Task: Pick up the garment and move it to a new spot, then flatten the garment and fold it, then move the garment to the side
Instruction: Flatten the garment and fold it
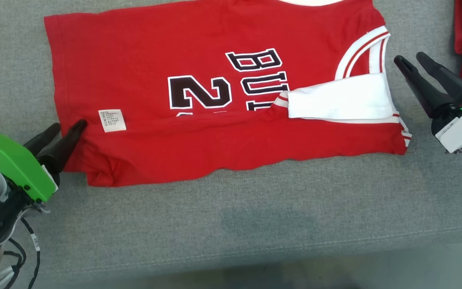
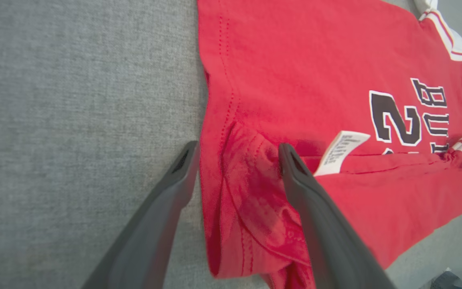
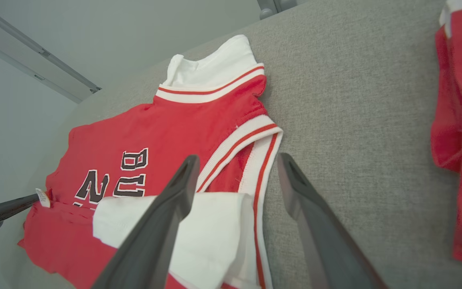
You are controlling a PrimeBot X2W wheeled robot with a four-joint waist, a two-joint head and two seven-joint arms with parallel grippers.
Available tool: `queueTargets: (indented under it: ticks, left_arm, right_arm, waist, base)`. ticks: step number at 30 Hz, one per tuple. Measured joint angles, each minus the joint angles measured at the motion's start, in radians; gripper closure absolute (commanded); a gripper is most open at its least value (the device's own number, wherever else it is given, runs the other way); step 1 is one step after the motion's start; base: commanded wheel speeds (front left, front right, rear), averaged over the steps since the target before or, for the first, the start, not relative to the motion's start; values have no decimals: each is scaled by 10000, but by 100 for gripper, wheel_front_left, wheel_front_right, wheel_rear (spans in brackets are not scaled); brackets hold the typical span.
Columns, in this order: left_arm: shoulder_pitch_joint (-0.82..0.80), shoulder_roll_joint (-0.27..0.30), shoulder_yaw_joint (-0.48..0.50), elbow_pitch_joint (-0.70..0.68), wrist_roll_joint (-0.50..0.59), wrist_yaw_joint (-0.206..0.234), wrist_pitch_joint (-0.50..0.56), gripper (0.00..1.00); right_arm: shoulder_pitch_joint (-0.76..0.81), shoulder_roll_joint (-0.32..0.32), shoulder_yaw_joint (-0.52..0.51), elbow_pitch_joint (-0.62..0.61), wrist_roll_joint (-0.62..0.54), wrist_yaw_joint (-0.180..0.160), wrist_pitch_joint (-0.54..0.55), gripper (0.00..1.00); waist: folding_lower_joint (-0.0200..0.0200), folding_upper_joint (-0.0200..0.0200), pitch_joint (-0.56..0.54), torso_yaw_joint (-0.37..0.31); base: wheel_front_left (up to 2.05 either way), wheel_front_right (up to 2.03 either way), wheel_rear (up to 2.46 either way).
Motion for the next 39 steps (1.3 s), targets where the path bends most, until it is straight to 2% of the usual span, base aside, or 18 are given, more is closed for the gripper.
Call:
queueTargets:
  ticks: [2, 6, 10, 21, 30, 39]
  left_arm:
    - [181, -29, 127, 42, 40, 67, -320, 0]
    - [895, -619, 251, -17, 13, 67, -1053, 0]
    - [1404, -880, 368, -67, -71, 67, -1496, 0]
    - [2500, -673, 888, -171, -142, 67, -2090, 0]
    - [3154, -771, 648, -683, -802, -33, -1858, 0]
    - [3359, -876, 596, -692, -1007, -81, -1716, 0]
  right_arm:
    - [96, -38, -6, 6, -238, 13, -226, 0]
    - [1018, -182, 148, 81, -548, 13, -537, 0]
    - [1809, -234, 270, 146, -591, 13, -725, 0]
    - [2826, -201, 424, 163, -500, -2, -940, 0]
    - [2994, -213, 497, 123, -431, -2, -941, 0]
    - [3017, -280, 499, 29, -424, -2, -940, 0]
  waist:
    - [0, 0, -88, -16]
    - [0, 0, -312, -35]
    - [0, 0, -490, -9]
    - [-1, 0, -814, 54]
    - [0, 0, -819, 110]
    - [-1, 0, -795, 186]
  base:
    - [0, 0, 0]
    - [0, 0, 0]
    - [0, 0, 0]
    - [0, 0, 0]
    - [0, 0, 0]
    - [0, 0, 0]
